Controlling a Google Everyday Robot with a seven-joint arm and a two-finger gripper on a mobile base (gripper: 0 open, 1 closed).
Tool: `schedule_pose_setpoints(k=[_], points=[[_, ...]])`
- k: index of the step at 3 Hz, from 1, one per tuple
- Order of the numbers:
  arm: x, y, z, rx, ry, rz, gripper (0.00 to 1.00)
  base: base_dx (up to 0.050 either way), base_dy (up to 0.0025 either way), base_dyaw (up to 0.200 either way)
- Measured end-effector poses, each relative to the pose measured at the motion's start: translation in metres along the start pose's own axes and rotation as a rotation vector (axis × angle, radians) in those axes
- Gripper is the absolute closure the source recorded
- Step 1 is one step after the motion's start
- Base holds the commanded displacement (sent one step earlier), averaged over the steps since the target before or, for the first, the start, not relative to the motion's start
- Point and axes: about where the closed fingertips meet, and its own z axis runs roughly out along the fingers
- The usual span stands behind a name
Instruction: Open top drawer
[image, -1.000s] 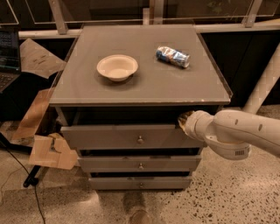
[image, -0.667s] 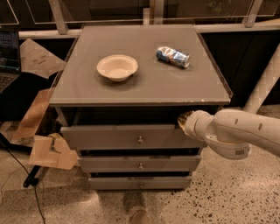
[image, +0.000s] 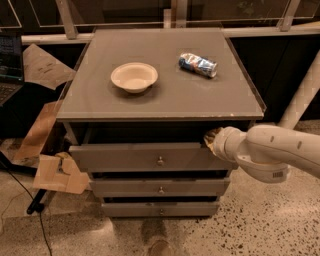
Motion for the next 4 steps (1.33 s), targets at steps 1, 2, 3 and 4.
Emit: schedule_pose_setpoints(k=[1,2,3,4], points=[[-0.0020,0.0090,-0.0057,-0.028,-0.009,-0.040,1.00,0.000,0.00000,0.000],[-0.0020,0.0090,-0.0057,-0.028,-0.009,-0.040,1.00,0.000,0.00000,0.000],[0.0021,0.0071,-0.0012,-0.046,-0.004,-0.057,1.00,0.000,0.00000,0.000],[0.0006,0.0053,-0.0012,-0.048,-0.003,-0.059,1.00,0.000,0.00000,0.000]])
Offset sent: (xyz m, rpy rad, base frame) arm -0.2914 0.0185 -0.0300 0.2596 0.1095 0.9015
